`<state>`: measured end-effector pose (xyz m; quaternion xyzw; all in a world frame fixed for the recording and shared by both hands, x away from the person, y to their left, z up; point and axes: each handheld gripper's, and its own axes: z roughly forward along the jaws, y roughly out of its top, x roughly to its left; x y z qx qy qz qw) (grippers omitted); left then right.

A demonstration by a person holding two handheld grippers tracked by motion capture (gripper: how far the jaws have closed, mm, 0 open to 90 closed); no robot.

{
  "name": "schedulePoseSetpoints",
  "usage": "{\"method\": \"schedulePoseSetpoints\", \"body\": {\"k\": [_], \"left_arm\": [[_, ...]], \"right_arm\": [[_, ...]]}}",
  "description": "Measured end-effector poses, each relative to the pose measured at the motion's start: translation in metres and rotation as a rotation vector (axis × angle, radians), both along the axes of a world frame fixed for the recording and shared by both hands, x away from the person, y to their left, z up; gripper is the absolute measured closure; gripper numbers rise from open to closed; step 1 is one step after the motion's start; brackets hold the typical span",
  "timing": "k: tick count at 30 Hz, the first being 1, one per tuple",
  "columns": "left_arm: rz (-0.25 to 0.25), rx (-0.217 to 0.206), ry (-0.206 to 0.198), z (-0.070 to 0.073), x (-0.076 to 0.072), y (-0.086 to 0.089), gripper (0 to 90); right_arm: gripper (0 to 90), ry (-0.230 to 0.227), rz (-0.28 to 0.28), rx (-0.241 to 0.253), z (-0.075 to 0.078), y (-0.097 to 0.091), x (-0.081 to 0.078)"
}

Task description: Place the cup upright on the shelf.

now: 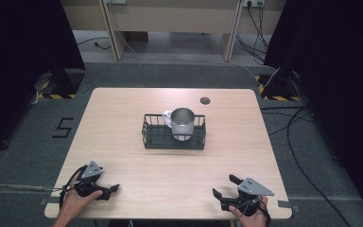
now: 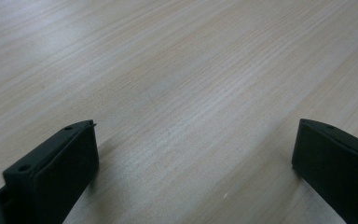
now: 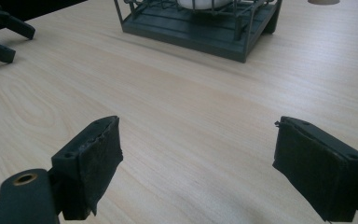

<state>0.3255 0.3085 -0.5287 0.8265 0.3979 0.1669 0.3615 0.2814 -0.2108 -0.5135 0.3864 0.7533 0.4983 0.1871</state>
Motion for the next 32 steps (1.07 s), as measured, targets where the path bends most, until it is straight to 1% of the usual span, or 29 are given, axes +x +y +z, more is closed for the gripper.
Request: {"method": "schedulePoseSetpoints", "body": {"k": [3, 7, 10, 11, 12, 15, 24, 26, 32], "left_arm": [[0.000, 0.000, 0.000, 0.000, 0.000, 0.000, 0.0], [0.000, 0.000, 0.000, 0.000, 0.000, 0.000, 0.0], [0.000, 0.000, 0.000, 0.000, 0.000, 0.000, 0.0], [0.000, 0.000, 0.000, 0.000, 0.000, 0.000, 0.0], [0.000, 0.000, 0.000, 0.000, 0.000, 0.000, 0.0], [0.000, 0.000, 0.000, 0.000, 0.000, 0.000, 0.0], [0.000, 0.000, 0.000, 0.000, 0.000, 0.000, 0.0], [0.000, 0.000, 0.000, 0.000, 0.000, 0.000, 0.0], [-0.001, -0.001, -0.002, 0.000, 0.000, 0.000, 0.0]], "right_arm": [[15.2, 0.003, -0.004, -0.009, -0.002, -0.001, 0.000], [15.2, 0.024, -0.009, -0.012, -0.006, -0.002, -0.002], [15.2, 0.040, -0.015, -0.022, -0.009, -0.003, -0.004], [15.2, 0.037, -0.014, -0.028, -0.010, -0.004, -0.004], [15.2, 0.047, -0.018, -0.031, -0.011, -0.004, -0.005], [15.2, 0.049, -0.025, -0.051, -0.013, -0.005, -0.006], [15.3, 0.063, -0.034, -0.077, -0.019, -0.005, -0.007], [15.3, 0.069, -0.033, -0.072, -0.020, -0.005, -0.007], [15.3, 0.070, -0.041, -0.075, -0.020, -0.006, -0.008]]}}
